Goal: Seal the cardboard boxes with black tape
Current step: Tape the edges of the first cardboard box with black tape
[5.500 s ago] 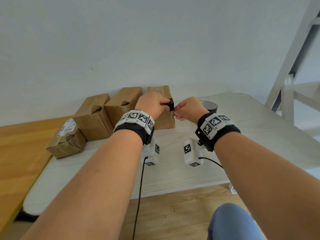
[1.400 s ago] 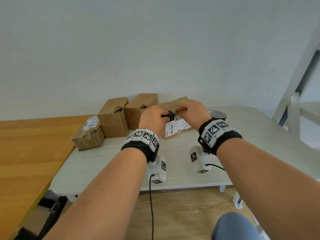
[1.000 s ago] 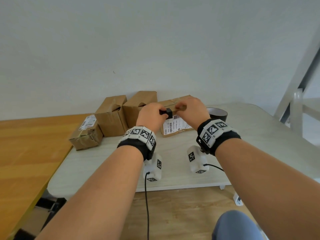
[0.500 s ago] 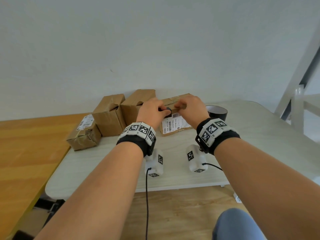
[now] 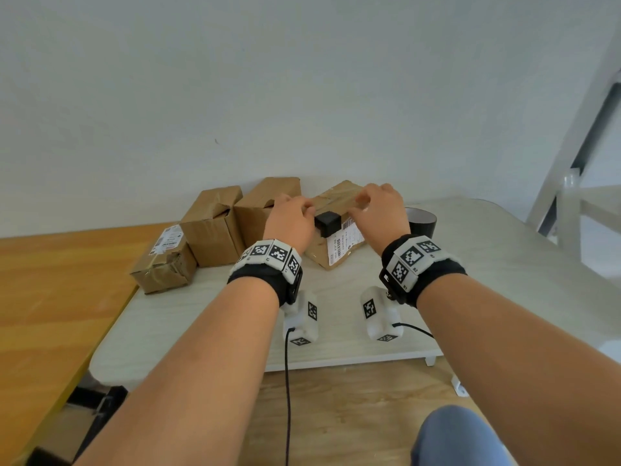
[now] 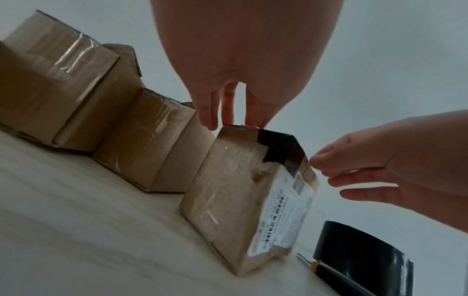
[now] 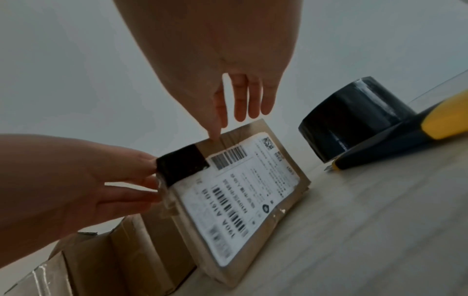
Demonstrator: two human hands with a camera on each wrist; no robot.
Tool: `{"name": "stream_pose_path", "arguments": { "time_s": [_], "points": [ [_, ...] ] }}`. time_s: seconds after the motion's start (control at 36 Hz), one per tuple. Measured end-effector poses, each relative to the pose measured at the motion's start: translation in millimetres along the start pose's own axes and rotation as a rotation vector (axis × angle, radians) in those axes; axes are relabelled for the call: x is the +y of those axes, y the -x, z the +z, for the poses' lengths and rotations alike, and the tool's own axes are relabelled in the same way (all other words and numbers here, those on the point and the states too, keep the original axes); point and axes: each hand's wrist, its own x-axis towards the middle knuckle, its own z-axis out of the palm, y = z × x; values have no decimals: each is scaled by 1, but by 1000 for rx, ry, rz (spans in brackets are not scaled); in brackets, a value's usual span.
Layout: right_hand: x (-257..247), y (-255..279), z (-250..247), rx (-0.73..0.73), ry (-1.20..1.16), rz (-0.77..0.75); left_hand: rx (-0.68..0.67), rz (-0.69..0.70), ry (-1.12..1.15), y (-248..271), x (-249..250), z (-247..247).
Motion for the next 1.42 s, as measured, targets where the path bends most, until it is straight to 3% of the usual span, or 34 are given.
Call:
{"name": "stream_pose_path", "arguments": {
  "time_s": [0.17,0.47,0.72,0.89,1.06,1.25,1.42],
  "points": [
    [-8,8,-5,-212,-169,132,36,-2,25,5,5,1],
    [1,13,-4,-165,-137,120,13,23,-1,4,7,-1],
    [2,10,-7,-215,-96,102,-15,27,35,3,-1,-1],
    [-5,14,-5,-299,-160,105,-65,-119,-34,9,11,0],
    [-11,4,-17,-180,-196,119,84,-2,10,9,26,-8],
    [-8,-16,-52,56,-319,195,218,95,119,-2,77,-10],
    [17,-33,-92,221,-338,251,190,181,187,-19,124,12]
  ]
}}
